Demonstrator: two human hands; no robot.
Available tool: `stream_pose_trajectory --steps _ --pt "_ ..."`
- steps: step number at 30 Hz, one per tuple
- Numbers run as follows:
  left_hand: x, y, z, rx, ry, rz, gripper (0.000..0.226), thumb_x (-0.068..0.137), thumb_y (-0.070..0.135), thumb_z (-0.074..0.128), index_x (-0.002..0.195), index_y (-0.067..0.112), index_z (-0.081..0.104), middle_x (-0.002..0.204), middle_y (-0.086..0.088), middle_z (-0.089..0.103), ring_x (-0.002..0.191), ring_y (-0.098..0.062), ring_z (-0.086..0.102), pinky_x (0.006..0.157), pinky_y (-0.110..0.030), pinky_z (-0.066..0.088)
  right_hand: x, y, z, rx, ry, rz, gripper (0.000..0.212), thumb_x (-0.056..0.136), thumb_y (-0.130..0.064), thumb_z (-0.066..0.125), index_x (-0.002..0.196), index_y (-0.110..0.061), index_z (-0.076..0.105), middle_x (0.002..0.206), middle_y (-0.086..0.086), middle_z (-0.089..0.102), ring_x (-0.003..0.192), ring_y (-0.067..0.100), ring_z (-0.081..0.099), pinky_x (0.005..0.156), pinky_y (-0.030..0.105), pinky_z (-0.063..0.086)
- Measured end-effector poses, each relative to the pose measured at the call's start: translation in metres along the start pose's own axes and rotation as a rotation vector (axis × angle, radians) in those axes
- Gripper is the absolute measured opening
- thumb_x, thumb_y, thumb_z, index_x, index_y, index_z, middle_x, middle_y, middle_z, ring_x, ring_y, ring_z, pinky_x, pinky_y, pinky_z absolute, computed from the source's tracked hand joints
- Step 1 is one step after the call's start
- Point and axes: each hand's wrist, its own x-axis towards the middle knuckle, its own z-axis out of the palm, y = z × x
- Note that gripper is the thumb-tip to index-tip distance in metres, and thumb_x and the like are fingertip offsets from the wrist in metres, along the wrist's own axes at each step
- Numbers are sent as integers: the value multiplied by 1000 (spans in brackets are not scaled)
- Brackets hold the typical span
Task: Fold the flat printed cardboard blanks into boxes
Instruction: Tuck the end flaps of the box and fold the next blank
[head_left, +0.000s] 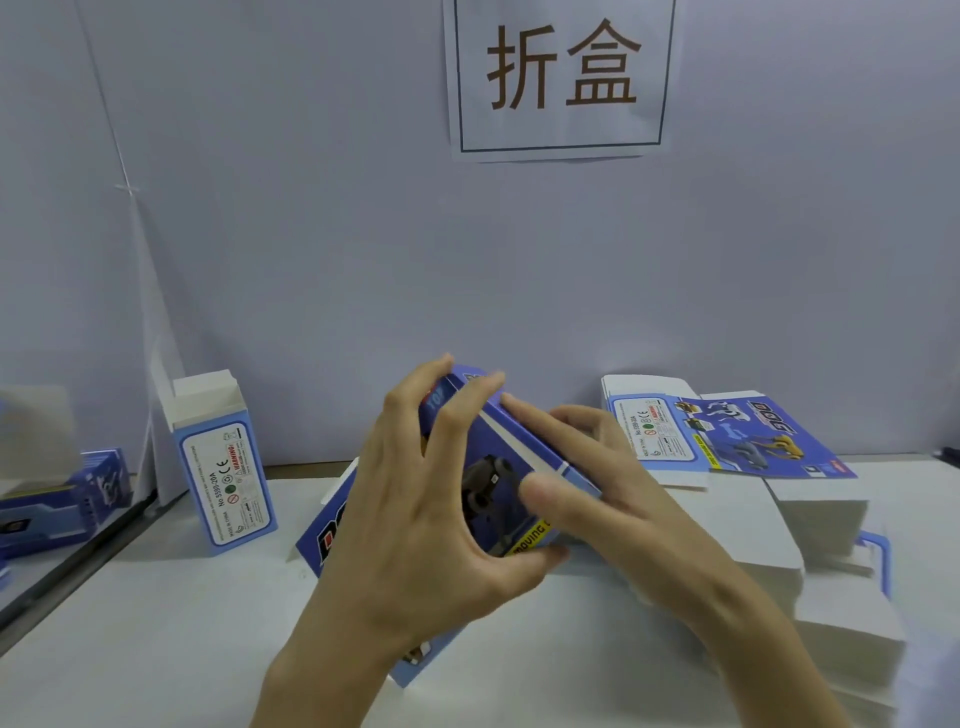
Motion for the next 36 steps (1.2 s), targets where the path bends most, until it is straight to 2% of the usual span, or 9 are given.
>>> stream_pose_trajectory --steps 2,4,7,11,14,21,25,31,36 --pt "-1 3 1 16 -14 -23 96 59 72 62 141 38 24 148 9 18 133 -18 38 93 -44 52 2 2 2 -30 91 -66 52 71 -42 74 120 -50 60 123 -10 47 116 1 55 85 24 55" --pt "0 2 -3 16 -18 -3 96 63 73 60 144 39 22 149 8 21 137 -12 33 103 -34 46 4 4 5 96 228 -115 43 67 -25 79 107 -35 67 117 2 59 110 17 63 85 46 57" --pt "3 -8 -15 -163 55 -18 87 71 60 69 144 36 28 135 14 37 125 5 40 91 -4 40 4 4 0 124 426 -220 29 64 -32 81 92 -32 74 114 -5 60 109 13 62 79 32 56" --pt "-1 -19 -22 -728 69 -251 57 75 42 68 128 48 50 136 10 49 112 -19 62 76 -30 57 2 -1 -3 364 259 -221 23 68 -33 78 91 -30 74 95 -5 71 87 16 71 66 27 57" --pt "-6 -20 -17 -1127 -8 -299 38 79 23 63 116 31 62 130 4 61 98 -24 70 64 -31 58 2 -2 2 396 215 -157 19 70 -31 72 89 -31 73 88 3 75 81 23 73 65 31 59" --pt "-2 -13 -1 -1186 125 -464 16 75 19 70 89 26 67 98 2 72 75 -23 73 54 -27 57 2 -3 3 409 231 -69 28 79 -31 69 105 -25 63 93 12 73 84 31 72 61 31 59" --pt "-2 -10 3 -1216 144 -560 15 78 19 60 89 27 66 93 -4 73 73 -25 73 52 -30 58 0 -3 3 370 234 -120 38 83 -24 65 120 -26 53 111 0 69 96 27 71 69 31 58" --pt "-2 -10 0 -1207 144 -574 21 78 22 60 98 23 64 97 -13 72 74 -28 72 54 -32 58 2 -3 10 471 316 -195 26 83 -12 62 108 -17 60 101 9 69 89 28 72 61 30 58" --pt "-1 -9 0 -1194 150 -542 16 78 20 58 92 25 65 96 -2 73 79 -27 73 57 -33 60 2 -4 8 433 330 -216 16 84 -9 62 100 -8 60 103 4 72 90 25 73 60 29 59"
